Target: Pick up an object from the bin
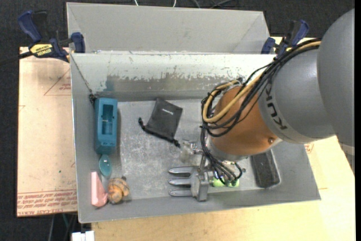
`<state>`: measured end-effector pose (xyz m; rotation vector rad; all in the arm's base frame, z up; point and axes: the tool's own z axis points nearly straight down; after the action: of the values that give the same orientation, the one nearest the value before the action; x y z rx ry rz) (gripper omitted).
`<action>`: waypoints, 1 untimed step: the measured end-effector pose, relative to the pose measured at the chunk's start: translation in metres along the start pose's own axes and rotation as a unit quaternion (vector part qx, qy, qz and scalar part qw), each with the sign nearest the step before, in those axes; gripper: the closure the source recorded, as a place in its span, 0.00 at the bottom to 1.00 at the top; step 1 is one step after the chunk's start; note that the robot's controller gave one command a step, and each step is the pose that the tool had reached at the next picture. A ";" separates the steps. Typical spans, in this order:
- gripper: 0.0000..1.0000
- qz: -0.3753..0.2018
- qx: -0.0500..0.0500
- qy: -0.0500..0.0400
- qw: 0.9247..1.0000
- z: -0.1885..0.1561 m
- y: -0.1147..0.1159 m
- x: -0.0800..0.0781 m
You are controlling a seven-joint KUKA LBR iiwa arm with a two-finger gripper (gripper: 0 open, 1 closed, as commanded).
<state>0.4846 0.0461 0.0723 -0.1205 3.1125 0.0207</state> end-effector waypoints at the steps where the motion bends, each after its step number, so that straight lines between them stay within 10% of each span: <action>1: 0.00 0.040 0.000 0.001 0.999 0.002 0.001 0.000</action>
Offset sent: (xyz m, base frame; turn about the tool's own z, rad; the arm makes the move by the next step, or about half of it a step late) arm 0.0028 0.0172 -0.0023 -0.1266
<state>0.4847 0.0469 0.0707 0.0026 3.1165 0.0210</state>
